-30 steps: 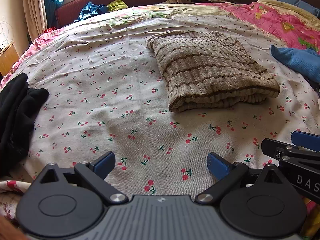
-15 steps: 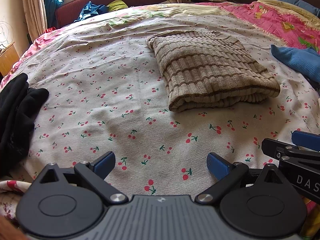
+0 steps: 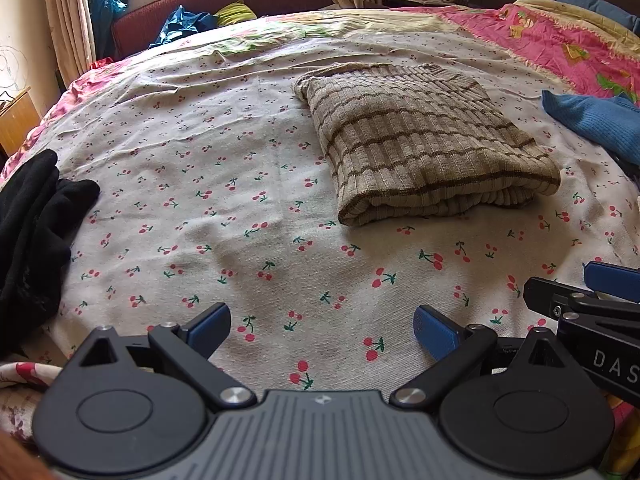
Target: Fold small clothes
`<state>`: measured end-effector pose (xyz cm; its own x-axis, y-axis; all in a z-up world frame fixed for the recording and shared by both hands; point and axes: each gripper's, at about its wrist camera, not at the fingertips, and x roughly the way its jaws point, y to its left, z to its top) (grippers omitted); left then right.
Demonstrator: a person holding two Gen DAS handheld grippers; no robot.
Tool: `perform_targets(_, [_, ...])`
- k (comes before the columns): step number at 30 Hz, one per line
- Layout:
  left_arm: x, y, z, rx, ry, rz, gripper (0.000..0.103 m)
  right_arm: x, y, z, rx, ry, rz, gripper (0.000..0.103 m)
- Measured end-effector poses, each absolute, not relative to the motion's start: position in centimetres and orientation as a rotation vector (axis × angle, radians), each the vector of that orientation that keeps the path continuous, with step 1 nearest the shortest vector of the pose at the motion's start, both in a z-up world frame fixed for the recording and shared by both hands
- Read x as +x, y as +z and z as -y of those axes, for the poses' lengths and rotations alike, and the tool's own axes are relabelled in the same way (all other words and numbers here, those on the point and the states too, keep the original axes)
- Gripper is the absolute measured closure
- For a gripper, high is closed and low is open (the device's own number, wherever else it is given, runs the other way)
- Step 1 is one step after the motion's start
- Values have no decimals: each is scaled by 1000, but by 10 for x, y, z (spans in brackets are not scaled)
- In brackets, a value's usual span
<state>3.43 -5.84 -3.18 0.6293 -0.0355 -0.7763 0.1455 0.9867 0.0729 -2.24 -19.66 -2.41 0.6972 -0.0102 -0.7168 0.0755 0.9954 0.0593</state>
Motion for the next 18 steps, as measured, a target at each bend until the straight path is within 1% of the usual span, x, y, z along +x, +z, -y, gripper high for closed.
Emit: perform_targets(18, [33,-30,60,149,-97,-872,0,-24,-25,196,84,-51,-797,48])
